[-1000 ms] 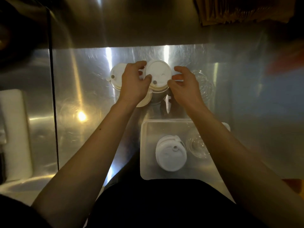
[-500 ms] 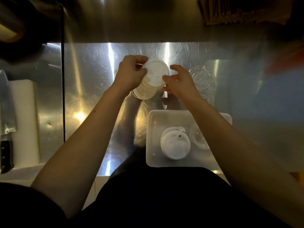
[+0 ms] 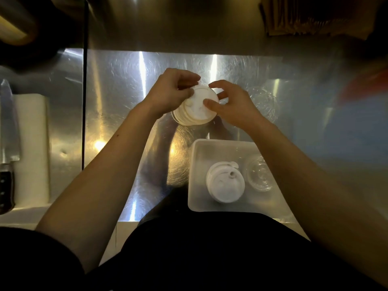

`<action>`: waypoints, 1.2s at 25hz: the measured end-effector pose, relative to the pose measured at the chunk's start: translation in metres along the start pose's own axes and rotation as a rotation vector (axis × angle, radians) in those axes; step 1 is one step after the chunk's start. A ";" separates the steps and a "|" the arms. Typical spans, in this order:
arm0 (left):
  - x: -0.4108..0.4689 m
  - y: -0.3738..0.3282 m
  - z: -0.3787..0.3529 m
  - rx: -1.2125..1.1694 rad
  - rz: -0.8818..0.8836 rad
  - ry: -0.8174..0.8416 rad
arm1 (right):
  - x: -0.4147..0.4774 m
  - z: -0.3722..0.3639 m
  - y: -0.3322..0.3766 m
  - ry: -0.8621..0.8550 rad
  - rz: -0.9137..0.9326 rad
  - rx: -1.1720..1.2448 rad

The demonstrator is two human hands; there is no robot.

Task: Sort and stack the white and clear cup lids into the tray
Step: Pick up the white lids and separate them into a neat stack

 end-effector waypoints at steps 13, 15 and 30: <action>-0.067 0.097 0.004 -0.618 0.319 -0.481 | -0.007 -0.014 -0.030 -0.078 -0.206 0.286; -0.076 0.107 -0.016 -0.707 0.398 -0.461 | -0.006 -0.019 -0.030 -0.062 -0.206 0.270; -0.082 0.135 -0.018 -0.673 0.472 -0.593 | 0.001 -0.039 -0.025 0.044 -0.183 0.071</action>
Point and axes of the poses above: each hand's wrist, its own x-axis towards the middle knuckle, its own z-axis out of the back of the hand, y = z × x, the point moved 10 cm from there along x, towards the middle knuckle, and after that the axes turned 8 degrees about -x, right-handed, at the moved point
